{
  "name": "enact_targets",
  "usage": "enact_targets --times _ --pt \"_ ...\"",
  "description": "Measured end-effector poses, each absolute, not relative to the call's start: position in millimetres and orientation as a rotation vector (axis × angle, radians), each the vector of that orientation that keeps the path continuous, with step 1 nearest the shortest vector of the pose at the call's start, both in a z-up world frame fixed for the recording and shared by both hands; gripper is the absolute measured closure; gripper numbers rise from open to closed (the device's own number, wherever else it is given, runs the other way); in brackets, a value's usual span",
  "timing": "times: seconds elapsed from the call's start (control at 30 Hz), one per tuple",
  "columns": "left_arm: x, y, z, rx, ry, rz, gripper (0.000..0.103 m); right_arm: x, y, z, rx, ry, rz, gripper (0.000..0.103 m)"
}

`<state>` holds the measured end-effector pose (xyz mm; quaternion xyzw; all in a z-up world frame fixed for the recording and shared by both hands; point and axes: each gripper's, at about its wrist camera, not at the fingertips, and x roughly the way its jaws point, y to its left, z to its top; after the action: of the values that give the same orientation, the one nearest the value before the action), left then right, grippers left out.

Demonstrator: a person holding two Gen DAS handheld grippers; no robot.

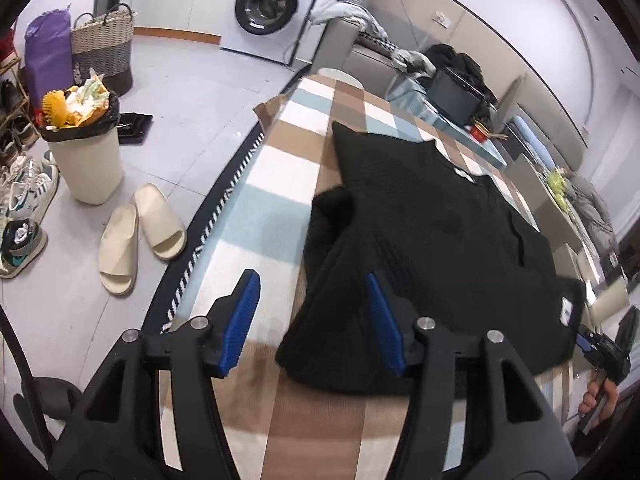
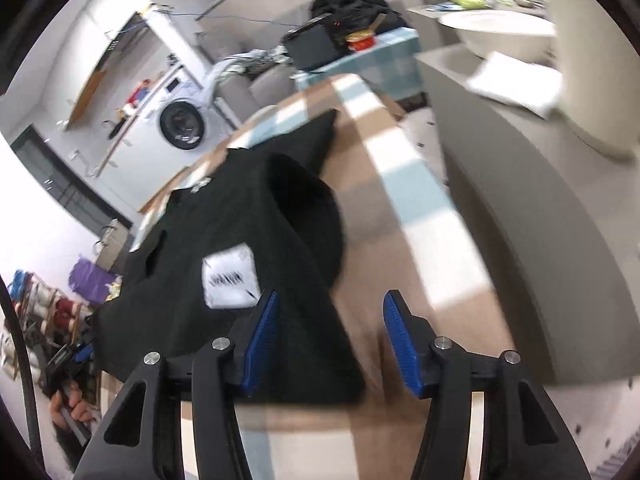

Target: Fold small clothes

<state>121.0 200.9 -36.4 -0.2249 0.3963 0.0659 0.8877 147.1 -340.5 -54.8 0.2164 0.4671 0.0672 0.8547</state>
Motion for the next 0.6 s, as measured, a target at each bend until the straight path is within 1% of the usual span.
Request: enact_targets --times 0.07,0.1,0.13,0.17,0.23,0.33,0.4,0.6 --pt "114 194 -38 -0.451 0.84 0.098 0.053 136 -341 -54 0.455 0.982 0.126 0.048" --pt "113 189 -39 -0.436 0.849 0.083 0.057 133 -341 -53 0.453 0.976 0.126 0.048" --pt "109 183 -37 -0.421 0.85 0.067 0.066 130 -340 -52 0.452 0.971 0.13 0.048" --pt "107 176 -35 -0.405 0.847 0.05 0.072 128 -338 -52 0.452 0.972 0.135 0.048" --pt "103 158 -29 -0.368 0.83 -0.014 0.075 125 -335 -51 0.452 0.973 0.143 0.048" --pt "98 139 -22 -0.319 0.823 -0.044 0.075 125 -331 -50 0.45 0.973 0.154 0.048" --pt "95 140 -21 -0.326 0.825 -0.003 0.075 125 -328 -50 0.446 0.975 0.159 0.048" --pt "76 183 -43 -0.477 0.858 0.132 0.074 123 -325 -50 0.445 0.983 0.156 0.048"
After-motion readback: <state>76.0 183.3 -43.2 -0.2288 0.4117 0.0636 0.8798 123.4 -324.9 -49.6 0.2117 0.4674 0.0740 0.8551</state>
